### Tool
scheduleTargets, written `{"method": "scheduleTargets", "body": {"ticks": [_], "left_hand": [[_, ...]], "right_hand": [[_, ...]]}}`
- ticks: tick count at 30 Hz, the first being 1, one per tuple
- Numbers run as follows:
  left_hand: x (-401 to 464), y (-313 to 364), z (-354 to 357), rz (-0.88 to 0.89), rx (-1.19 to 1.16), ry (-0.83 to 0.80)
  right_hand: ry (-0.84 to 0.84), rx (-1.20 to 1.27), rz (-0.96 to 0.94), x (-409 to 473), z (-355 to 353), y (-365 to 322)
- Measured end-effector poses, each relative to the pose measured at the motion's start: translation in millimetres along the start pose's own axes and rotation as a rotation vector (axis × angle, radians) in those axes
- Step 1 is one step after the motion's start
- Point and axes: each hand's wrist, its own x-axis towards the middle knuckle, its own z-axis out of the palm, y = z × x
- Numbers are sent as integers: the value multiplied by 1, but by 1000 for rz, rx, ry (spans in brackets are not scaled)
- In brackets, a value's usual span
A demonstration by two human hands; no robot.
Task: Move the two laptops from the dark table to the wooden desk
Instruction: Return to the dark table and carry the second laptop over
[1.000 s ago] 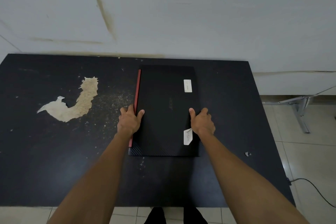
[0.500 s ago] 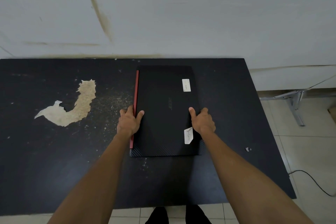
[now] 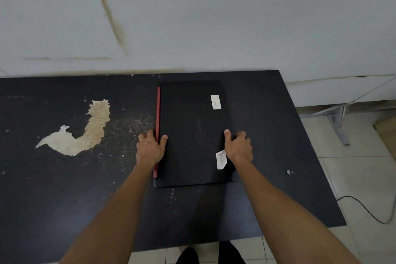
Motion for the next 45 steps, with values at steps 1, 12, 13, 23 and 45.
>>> {"method": "scheduleTargets", "body": {"ticks": [1, 12, 13, 23, 45], "left_hand": [[0, 2, 0, -12, -10, -13], [23, 3, -6, -178, -433, -32], [22, 2, -6, -171, -443, -21], [8, 33, -8, -188, -471, 46], [-40, 175, -123, 488, -528, 265]], "right_hand": [[-7, 8, -5, -4, 1, -1], [-183, 68, 127, 14, -3, -11], [-177, 71, 122, 15, -3, -11], [26, 109, 50, 12, -12, -5], [250, 617, -268, -16, -177, -75]]}}
